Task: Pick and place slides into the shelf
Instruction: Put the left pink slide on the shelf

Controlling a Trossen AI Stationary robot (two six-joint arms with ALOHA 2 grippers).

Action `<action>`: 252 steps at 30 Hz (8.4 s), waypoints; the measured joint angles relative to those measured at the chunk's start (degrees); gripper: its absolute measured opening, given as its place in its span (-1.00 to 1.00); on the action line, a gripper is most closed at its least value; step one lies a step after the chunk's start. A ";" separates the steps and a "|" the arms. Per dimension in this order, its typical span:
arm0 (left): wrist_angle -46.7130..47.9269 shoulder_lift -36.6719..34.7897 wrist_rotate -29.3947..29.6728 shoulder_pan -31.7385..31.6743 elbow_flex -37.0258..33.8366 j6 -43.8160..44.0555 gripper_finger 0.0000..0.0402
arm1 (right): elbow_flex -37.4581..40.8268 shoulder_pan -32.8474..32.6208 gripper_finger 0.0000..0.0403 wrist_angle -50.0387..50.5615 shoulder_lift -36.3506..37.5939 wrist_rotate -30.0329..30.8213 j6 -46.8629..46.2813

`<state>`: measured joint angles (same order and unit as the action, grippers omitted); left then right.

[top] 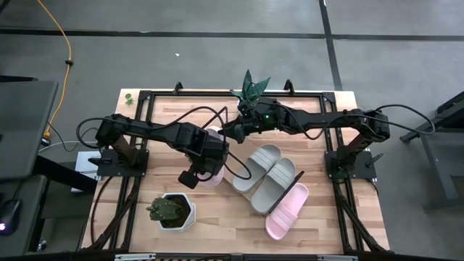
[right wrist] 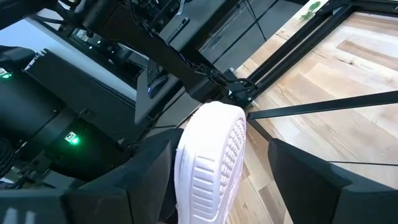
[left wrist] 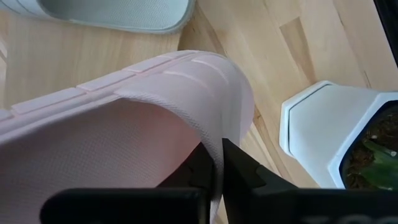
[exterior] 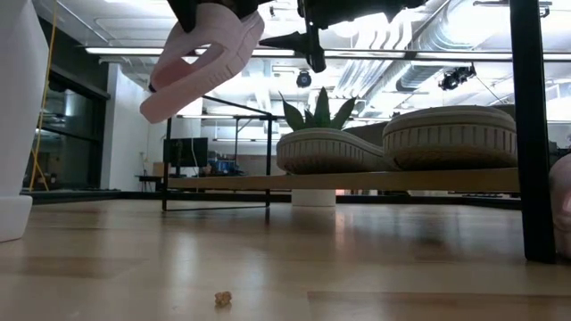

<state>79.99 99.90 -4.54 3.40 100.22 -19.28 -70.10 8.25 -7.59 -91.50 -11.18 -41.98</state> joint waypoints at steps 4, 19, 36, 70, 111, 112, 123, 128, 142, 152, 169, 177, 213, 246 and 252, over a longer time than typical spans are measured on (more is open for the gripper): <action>0.00 0.00 -0.10 0.00 -0.02 -0.47 -0.92 | 0.02 0.00 0.29 0.01 0.00 0.00 0.22; 0.34 0.00 -0.12 0.00 -0.02 -0.62 -0.96 | 0.02 0.01 0.29 -0.04 0.02 1.37 0.50; 0.62 0.00 -0.38 -1.99 -0.02 -0.60 -0.96 | 0.04 2.37 0.29 -0.28 0.07 1.66 0.76; -0.87 0.00 -0.34 -1.90 -0.04 -5.30 -0.96 | 0.06 3.04 0.29 0.14 -0.02 -3.48 0.00; -2.80 0.00 1.66 -1.89 -0.04 -12.45 -0.95 | 0.06 4.32 -0.07 0.10 -0.04 -12.36 4.37; -2.82 0.00 1.73 -1.88 -0.04 -12.45 -0.97 | 0.05 4.38 -0.08 0.13 -0.07 -12.41 4.35; -2.78 0.00 2.65 -1.90 -0.04 -12.42 -0.90 | 0.04 4.46 -0.50 0.08 -0.07 -12.37 6.15; -2.78 0.00 2.72 -1.90 -0.04 -12.36 -0.96 | 0.06 4.50 -0.67 0.06 -0.07 -11.93 6.84; -3.89 -0.04 5.61 -1.90 -0.04 -11.94 -0.58 | 0.10 4.48 -0.75 1.66 -0.13 -11.42 8.40; -3.58 -0.92 7.02 -1.90 0.00 -8.28 -0.44 | 0.10 4.61 -0.95 2.66 -0.11 -11.53 9.05; -3.00 -7.81 10.15 -1.90 0.02 2.04 -0.50 | 0.10 6.00 -0.93 8.11 -0.07 -16.47 9.91; -3.51 -9.80 10.99 -1.90 0.02 10.87 -0.50 | 0.10 5.99 -0.57 13.62 -0.05 -16.52 10.08; -8.15 -26.43 16.84 -1.90 0.00 36.66 -0.50 | -11.87 -0.18 -0.36 25.78 -18.56 -21.75 18.06; -6.01 -26.43 17.69 -1.90 -0.06 34.06 -0.50 | -11.81 -2.69 -0.92 17.01 -24.00 -19.40 16.55; -6.02 -26.43 17.80 -1.90 -0.06 34.06 -0.50 | -11.81 -2.69 -0.95 17.07 -24.00 -19.43 15.34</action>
<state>73.96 73.47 13.26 1.50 100.16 14.79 -81.91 5.56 9.48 -115.50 -30.61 -26.64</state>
